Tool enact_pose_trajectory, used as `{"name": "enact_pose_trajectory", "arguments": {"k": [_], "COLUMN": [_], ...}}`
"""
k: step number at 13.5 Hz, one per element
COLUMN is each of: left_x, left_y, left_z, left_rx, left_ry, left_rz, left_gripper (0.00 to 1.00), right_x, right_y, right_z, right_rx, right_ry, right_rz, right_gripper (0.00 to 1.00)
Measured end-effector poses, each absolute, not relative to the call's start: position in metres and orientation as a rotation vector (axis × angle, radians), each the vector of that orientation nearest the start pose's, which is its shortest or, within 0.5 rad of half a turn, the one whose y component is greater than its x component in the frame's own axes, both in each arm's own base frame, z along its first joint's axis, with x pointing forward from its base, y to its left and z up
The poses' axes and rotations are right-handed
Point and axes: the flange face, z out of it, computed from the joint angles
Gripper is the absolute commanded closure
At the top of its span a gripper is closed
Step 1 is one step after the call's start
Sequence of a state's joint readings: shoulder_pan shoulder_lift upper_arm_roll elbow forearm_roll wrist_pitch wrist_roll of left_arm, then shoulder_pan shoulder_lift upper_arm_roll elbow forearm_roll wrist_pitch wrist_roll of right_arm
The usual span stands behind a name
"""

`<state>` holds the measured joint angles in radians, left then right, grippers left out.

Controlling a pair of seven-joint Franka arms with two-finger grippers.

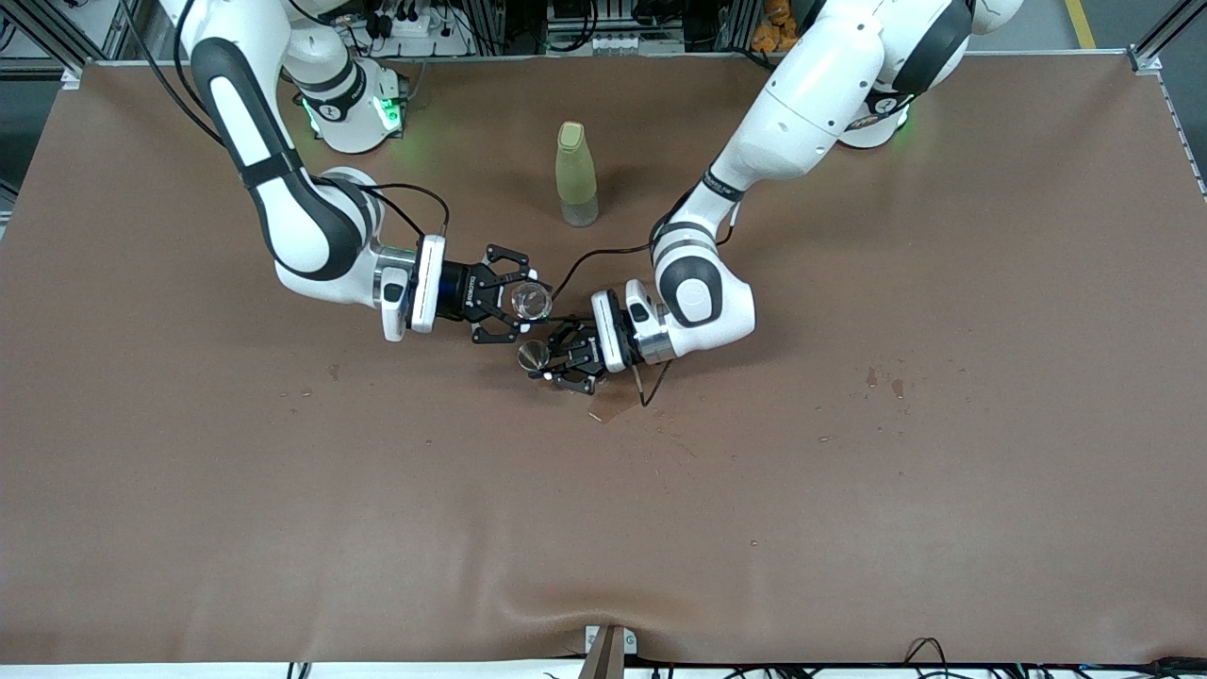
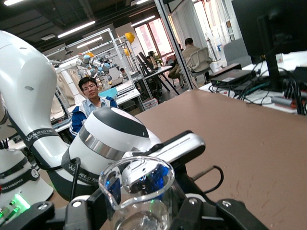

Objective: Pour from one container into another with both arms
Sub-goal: 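Tilt the beaker with the right gripper, pouring liquid into the jigger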

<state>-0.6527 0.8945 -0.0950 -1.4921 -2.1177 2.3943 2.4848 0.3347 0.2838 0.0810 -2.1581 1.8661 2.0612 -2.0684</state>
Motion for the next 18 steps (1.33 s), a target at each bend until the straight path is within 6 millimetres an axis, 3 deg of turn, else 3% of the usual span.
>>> {"name": "enact_pose_trajectory", "arguments": {"k": [4, 14, 18], "left_x": [0.531, 0.531, 0.531], "left_y": [-0.486, -0.486, -0.486], "left_z": [0.148, 0.148, 0.148], "left_rx": [1.573, 1.574, 1.574], "left_ry": [-1.223, -1.222, -1.222], "left_rz": [1.166, 1.167, 1.167], "left_gripper": [1.00, 1.00, 1.00], "right_x": [0.504, 0.500, 0.500], "right_y": [0.276, 0.279, 0.281], "right_z": [0.286, 0.283, 0.274], "right_rx": [-1.644, -1.684, -1.691], "right_ry": [-0.767, -0.578, -0.478], "right_rz": [-0.824, -0.691, -0.661], "right_gripper": [1.00, 1.00, 1.00]}}
